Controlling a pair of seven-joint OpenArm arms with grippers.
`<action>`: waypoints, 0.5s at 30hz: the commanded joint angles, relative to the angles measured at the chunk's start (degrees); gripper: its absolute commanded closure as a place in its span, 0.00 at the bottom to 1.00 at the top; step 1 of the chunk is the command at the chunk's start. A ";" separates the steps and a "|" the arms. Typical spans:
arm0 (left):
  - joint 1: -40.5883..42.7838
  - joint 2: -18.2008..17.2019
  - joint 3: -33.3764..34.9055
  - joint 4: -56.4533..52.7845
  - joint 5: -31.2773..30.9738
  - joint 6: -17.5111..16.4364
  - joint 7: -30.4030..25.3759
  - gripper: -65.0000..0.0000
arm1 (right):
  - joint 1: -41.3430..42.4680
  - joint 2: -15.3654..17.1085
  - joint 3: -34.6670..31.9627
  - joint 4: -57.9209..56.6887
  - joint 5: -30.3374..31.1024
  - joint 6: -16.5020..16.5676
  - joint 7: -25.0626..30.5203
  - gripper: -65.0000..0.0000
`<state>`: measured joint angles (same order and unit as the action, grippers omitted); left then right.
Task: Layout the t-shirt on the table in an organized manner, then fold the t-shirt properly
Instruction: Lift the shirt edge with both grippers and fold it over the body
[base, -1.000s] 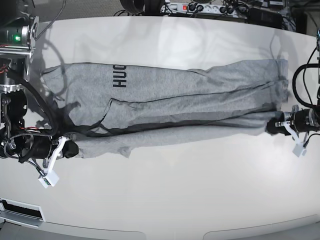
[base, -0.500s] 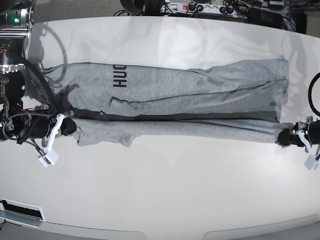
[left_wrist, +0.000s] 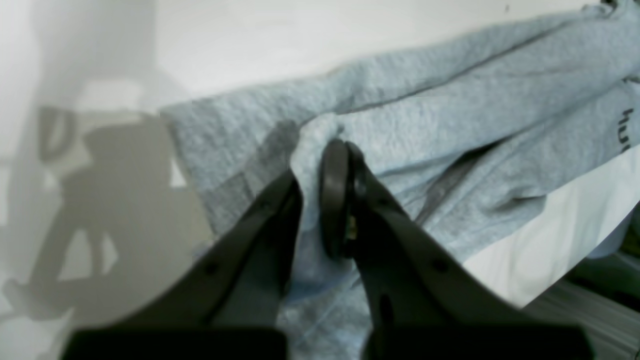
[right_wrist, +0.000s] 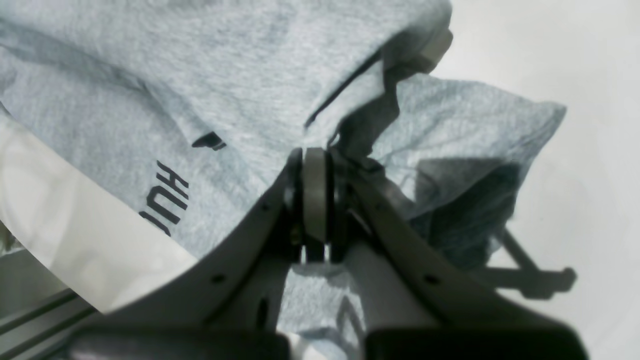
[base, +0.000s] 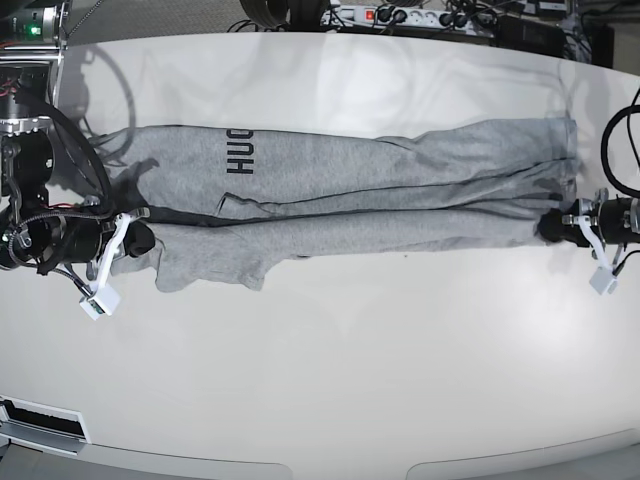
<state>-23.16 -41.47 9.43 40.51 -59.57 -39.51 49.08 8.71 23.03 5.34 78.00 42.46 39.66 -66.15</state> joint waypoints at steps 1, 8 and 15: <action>-1.27 -1.55 -0.33 0.74 -0.87 -0.49 -0.98 1.00 | 1.31 0.96 0.26 1.03 0.79 0.34 0.02 1.00; -1.44 -2.21 -0.33 0.74 -0.52 -0.49 -0.94 1.00 | 1.44 2.38 0.26 1.03 1.03 -1.38 -1.42 1.00; -1.81 -3.10 -0.33 1.60 -2.93 -0.49 0.48 1.00 | 1.46 2.73 0.24 1.05 2.62 -1.31 -2.08 1.00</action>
<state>-23.49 -42.81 9.43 41.28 -61.32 -39.53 50.37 8.75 24.64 5.30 78.02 44.21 38.17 -68.62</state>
